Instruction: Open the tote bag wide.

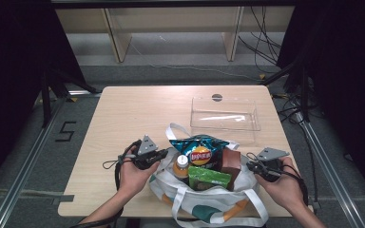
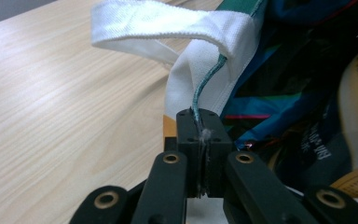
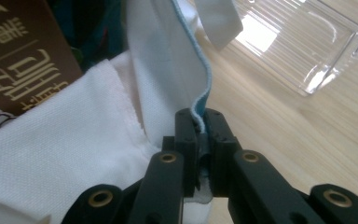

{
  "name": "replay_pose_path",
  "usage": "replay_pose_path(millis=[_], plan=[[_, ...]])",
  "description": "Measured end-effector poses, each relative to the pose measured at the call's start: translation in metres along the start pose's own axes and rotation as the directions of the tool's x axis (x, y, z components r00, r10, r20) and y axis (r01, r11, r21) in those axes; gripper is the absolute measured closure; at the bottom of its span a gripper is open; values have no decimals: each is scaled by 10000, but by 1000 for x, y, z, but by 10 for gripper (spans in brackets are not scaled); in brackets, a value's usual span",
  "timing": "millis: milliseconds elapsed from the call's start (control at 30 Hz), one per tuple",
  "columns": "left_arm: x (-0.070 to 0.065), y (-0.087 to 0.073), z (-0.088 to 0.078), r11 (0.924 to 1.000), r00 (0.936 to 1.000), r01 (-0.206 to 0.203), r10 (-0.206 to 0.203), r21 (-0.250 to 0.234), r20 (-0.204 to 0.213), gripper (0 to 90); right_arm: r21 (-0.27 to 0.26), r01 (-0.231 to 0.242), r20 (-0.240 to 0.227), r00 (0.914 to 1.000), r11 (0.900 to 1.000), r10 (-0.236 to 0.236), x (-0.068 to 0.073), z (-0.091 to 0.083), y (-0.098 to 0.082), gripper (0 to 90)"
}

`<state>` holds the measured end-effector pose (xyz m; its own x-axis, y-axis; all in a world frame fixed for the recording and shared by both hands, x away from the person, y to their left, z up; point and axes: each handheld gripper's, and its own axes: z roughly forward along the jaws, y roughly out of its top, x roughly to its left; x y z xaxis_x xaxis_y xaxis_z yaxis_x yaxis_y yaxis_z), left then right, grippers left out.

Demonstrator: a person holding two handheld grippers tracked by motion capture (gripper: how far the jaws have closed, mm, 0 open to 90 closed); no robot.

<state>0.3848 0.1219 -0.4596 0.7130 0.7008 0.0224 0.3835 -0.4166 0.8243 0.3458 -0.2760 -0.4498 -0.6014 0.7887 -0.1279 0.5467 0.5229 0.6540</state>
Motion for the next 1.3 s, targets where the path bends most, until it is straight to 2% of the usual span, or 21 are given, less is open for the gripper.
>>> replay_pose_path(millis=[67, 167, 267, 300, 333, 367, 433, 567, 600, 633, 733, 800, 833, 867, 967, 1000, 1067, 1100, 1167, 1233, 1300], plan=[[0, 0, 1, 10000, 10000, 13, -13, 39, -33, 879, 128, -174, -27, 9998, 9998, 175, 0, 1, 1, 857], [0, -1, 0, 9995, 9996, 284, -283, -98, 36, 877, 82, 8, -1, 10000, 10000, -8, 0, 2, 0, 855], [0, 1, -6, 9990, 9998, 213, -213, -390, -8, 784, -336, 34, 74, 10000, 9994, -31, -1, -5, 0, 775], [0, 2, -11, 9962, 9983, 580, -575, -653, 94, 749, -525, -176, -40, 9998, 9985, 174, -1, -7, 0, 747], [0, 2, -11, 9962, 9983, 580, -575, -653, 94, 719, -525, -176, -40, 9998, 9985, 174, -1, -7, 0, 747], [0, 2, -16, 9946, 9978, 651, -640, -813, 167, 712, -1137, -285, -151, 9995, 9931, 270, -4, -13, 1, 688], [0, 3, -23, 9934, 9980, 617, -602, -971, 186, 707, -1264, -337, -115, 9994, 9914, 325, -4, -14, 1, 672], [2, 3, -31, 9947, 9987, 447, -422, -925, 284, 713, -1622, -718, -364, 9971, 9842, 667, -2, -18, 4, 656], [3, 1, -30, 9960, 9981, 473, -442, -755, 430, 712, -1722, -274, -220, 9995, 9847, 239, -4, -19, 5, 662], [3, -3, -29, 9966, 9973, 550, -517, -616, 530, 714, -1790, -309, -103, 9995, 9834, 295, -2, -21, 6, 695], [5, -5, -29, 9983, 9967, 439, -412, -372, 703, 715, -1701, -258, -112, 9996, 9851, 242, 0, -25, 6, 740], [5, -7, -28, 9973, 9961, 620, -594, -385, 657, 728, -1687, -67, 154, 9998, 9856, 94, 0, -28, 4, 781], [7, -8, -29, 9978, 9958, 543, -513, -381, 758, 765, -1630, -186, 121, 9997, 9865, 209, -1, -29, 2, 828], [6, -8, -28, 9956, 9929, 852, -815, -400, 866, 765, -1630, -186, 121, 9997, 9865, 209, -1, -29, 2, 828], [7, -9, -27, 9970, 9922, 751, -726, -211, 1015, 843, -1480, -430, -67, 9991, 9881, 425, -2, -28, -1, 852], [7, -9, -26, 9969, 9913, 779, -759, -139, 1079, 862, -1369, -303, -129, 9995, 9901, 288, -3, -28, -1, 854], [5, -9, -26, 9975, 9934, 710, -710, 33, 896, 870, -1355, -84, -41, 10000, 9907, 80, -4, -25, -1, 858], [4, -8, -26, 9983, 9946, 569, -579, 140, 863, 872, -1085, -451, -170, 9989, 9931, 435, -1, -26, -2, 858], [3, -8, -25, 9993, 9971, 247, -267, 279, 718, 874, -1038, -254, -76, 9997, 9943, 247, 0, -23, -3, 860], [3, -8, -24, 9990, 9976, 214, -240, 402, 644, 877, -843, 34, -47, 10000, 9964, -38, -2, -18, -3, 863], [3, -9, -22, 9977, 9967, 507, -533, 442, 615, 877, -662, -81, -104, 9999, 9978, 75, -1, -18, -4, 863]])
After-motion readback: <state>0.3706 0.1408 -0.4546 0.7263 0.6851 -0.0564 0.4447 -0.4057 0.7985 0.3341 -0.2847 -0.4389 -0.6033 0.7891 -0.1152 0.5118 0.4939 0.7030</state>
